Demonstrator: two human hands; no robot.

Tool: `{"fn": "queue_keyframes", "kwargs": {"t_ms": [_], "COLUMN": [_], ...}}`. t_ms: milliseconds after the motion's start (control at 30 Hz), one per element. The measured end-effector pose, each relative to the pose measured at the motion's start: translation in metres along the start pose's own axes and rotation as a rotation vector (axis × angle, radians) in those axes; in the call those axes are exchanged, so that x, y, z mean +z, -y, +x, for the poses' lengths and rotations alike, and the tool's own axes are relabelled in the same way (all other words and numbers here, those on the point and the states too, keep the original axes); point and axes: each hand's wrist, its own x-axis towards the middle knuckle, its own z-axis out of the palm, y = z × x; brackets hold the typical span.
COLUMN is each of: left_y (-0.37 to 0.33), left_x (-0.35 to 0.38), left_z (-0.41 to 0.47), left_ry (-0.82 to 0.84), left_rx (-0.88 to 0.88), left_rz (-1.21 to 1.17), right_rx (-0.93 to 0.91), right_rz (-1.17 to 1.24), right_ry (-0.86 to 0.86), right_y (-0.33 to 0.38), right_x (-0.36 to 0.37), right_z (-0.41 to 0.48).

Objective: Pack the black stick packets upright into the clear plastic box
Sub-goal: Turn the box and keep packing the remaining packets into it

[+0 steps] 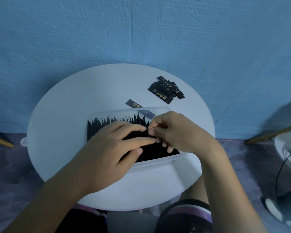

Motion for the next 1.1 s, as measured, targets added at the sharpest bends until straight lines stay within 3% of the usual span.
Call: {"fn": "queue_keyframes", "kwargs": {"t_ms": [133, 300, 400, 600, 800, 967, 1100], "left_y": [-0.002, 0.0, 0.001, 0.002, 0.002, 0.001, 0.0], "left_x": [0.001, 0.0, -0.001, 0.0, 0.001, 0.0, 0.001], "left_z": [0.0, -0.003, -0.005, -0.006, -0.004, -0.004, -0.003], "left_ry": [0.024, 0.025, 0.017, -0.006, -0.012, -0.015, -0.026], "left_rx": [-0.007, -0.035, -0.042, -0.055, -0.059, -0.061, -0.062], "left_rz": [0.038, 0.009, 0.003, -0.011, -0.016, -0.024, -0.019], "right_rx": [-0.046, -0.198, -0.174, -0.058, -0.024, -0.03, 0.072], "right_rz": [0.081, 0.203, 0.281, -0.041, -0.186, 0.0, -0.036], "right_ry": [0.024, -0.195, -0.159, 0.032, 0.031, -0.168, -0.397], "right_y": [-0.001, -0.002, -0.01, -0.026, -0.035, -0.047, -0.063], "right_x": [-0.01, -0.037, -0.044, -0.025, -0.023, -0.04, -0.054], "right_z": [0.022, 0.07, 0.102, 0.149, 0.159, 0.154, 0.155]}}
